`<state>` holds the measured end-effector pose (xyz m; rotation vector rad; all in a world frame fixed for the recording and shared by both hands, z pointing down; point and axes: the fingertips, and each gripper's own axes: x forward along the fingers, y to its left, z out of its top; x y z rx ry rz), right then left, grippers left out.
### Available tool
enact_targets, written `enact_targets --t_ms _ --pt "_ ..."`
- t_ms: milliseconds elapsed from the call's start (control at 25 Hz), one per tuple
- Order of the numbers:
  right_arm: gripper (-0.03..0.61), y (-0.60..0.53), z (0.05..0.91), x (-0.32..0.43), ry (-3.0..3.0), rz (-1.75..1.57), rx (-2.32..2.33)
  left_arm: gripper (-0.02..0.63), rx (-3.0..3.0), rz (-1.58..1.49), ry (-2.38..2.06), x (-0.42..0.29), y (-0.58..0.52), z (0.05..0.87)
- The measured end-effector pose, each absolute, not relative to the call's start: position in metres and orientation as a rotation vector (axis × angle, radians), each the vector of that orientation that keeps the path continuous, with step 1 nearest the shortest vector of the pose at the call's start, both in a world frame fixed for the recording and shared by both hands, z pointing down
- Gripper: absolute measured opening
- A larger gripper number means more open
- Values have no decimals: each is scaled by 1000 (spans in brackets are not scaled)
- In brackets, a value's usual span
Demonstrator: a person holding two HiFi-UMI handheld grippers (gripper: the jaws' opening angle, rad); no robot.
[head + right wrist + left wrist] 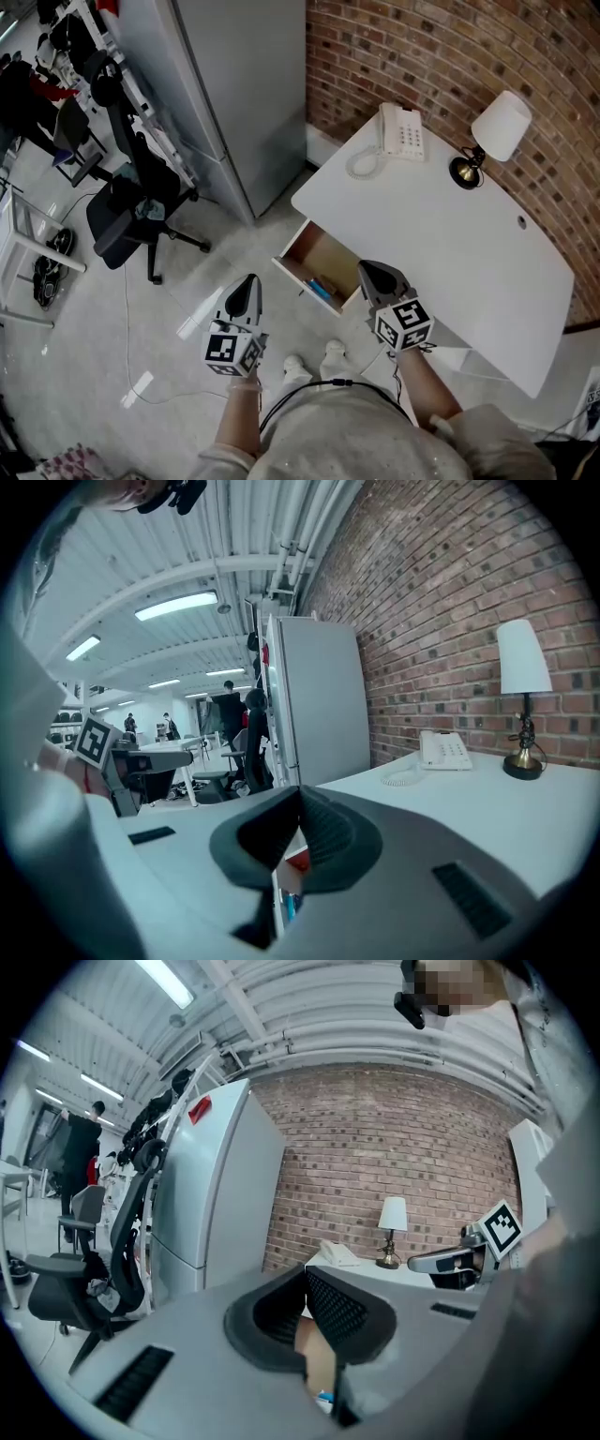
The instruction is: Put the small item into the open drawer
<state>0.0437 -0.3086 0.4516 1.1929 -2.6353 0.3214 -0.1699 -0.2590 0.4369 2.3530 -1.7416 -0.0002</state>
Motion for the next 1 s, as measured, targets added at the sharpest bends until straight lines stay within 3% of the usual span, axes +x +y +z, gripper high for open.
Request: enact_targets --t_ms 1000 --pt "5 -308 396 59 -2756 199 1259 6 2357 -64 -1881 -193 -252 389"
